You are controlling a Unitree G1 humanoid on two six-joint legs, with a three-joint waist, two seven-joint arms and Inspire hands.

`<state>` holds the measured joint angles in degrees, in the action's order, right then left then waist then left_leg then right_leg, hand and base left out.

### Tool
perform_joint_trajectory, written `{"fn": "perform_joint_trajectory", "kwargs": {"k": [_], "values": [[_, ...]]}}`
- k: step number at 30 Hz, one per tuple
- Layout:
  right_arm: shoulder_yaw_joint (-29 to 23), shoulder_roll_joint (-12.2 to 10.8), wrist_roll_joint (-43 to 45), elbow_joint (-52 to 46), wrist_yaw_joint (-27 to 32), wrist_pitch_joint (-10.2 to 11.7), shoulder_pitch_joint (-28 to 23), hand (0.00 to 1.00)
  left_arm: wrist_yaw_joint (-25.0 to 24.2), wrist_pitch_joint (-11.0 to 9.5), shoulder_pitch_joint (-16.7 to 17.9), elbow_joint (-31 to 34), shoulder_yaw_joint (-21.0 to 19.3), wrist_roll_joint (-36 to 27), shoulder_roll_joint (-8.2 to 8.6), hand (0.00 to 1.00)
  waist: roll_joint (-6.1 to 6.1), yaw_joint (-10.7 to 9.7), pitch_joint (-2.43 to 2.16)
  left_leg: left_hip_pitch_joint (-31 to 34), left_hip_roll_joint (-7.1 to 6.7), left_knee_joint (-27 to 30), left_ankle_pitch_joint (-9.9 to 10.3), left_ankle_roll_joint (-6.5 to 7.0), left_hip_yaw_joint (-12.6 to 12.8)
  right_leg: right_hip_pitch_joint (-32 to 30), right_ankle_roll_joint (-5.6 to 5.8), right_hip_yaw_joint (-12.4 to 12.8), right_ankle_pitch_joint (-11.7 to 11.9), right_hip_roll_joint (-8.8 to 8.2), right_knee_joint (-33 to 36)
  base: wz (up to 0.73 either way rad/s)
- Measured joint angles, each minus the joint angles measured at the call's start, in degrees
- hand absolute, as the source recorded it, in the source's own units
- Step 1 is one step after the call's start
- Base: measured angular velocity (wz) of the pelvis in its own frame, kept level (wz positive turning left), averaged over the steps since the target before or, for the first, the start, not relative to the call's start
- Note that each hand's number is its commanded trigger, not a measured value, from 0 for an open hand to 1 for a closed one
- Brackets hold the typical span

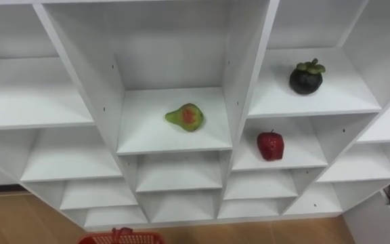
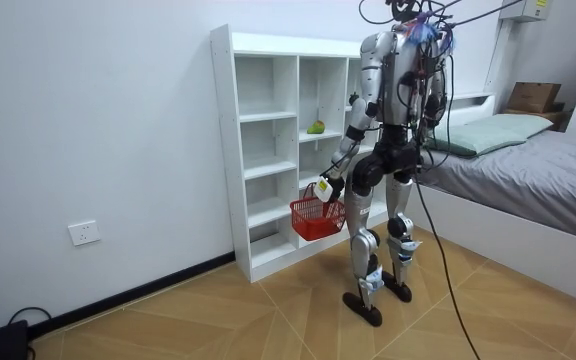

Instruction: Collect fruits from the closet

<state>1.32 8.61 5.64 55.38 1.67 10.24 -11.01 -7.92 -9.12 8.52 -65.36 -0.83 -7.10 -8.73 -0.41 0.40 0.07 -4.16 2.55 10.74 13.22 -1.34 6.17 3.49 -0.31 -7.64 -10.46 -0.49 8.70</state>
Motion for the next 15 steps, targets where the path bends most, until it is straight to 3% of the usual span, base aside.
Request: {"fn": "perform_joint_trajectory", "kwargs": {"k": [8, 15], "values": [[1.8, -0.1, 3.9, -10.8, 2.0, 1.8, -1.9, 0.00, -0.1, -1.1, -0.5, -0.4, 0.0, 0.2, 0.13, 1.00, -0.07, -0.1, 0.00, 0.5, 0.01, 0.0, 0.0, 0.00, 0.0, -0.6, -0.04, 0.0, 0.0, -0.06, 1.0, 0.00], [2.2, 0.0, 8.5, -28.5, 3.3, 2.9, -5.9, 0.00, -0.8, -1.5, -0.2, 0.7, 0.1, 0.5, 0.04, 1.00, -0.01, -0.2, 0.04, 0.5, 0.00, 0.2, -0.1, 0.13, 0.1, -0.6, -0.04, 0.2, 0.0, -0.08, 1.1, 0.00]]}}
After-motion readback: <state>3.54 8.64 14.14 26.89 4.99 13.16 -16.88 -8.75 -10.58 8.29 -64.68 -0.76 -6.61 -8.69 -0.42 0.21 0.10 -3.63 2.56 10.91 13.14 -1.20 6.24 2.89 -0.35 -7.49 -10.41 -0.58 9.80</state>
